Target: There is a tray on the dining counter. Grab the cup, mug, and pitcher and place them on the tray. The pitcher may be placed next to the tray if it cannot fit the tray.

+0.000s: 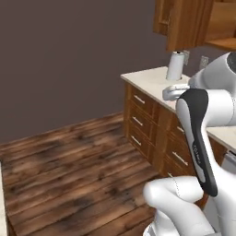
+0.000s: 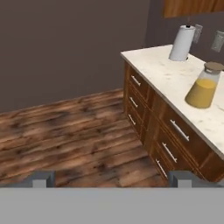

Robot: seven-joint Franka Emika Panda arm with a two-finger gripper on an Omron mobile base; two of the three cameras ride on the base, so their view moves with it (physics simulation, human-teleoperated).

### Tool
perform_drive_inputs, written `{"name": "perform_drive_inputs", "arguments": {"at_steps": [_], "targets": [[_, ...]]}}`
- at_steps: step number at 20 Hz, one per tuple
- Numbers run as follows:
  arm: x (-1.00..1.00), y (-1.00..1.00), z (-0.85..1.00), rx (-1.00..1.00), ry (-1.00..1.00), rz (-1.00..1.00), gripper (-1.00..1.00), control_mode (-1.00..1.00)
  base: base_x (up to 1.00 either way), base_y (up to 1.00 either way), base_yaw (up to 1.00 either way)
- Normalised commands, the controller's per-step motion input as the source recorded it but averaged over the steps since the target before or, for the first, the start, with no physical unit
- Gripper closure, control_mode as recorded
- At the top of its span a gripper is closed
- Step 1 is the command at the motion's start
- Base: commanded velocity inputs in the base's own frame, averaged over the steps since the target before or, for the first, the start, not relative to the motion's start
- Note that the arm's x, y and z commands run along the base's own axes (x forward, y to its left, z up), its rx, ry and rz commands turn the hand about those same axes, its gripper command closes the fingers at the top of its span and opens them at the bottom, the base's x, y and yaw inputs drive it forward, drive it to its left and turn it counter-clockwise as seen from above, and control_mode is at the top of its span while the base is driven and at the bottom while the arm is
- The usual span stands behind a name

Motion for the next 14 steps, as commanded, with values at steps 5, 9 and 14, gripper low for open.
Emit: {"name": "perform_drive_inputs", "arguments": {"at_steps": [5,9,14], "targets": [[0.0,0.0,0.0,0.0,0.0,0.0,-1.0,1.0,0.5,0.38,-0.55],[0.0,0.0,0.0,0.0,0.0,0.0,-1.0,1.0,0.4,0.4,-0.56],[0.0,0.0,0.0,0.0,0.0,0.0,-1.0,1.0,0.54,0.53,-0.53]]}}
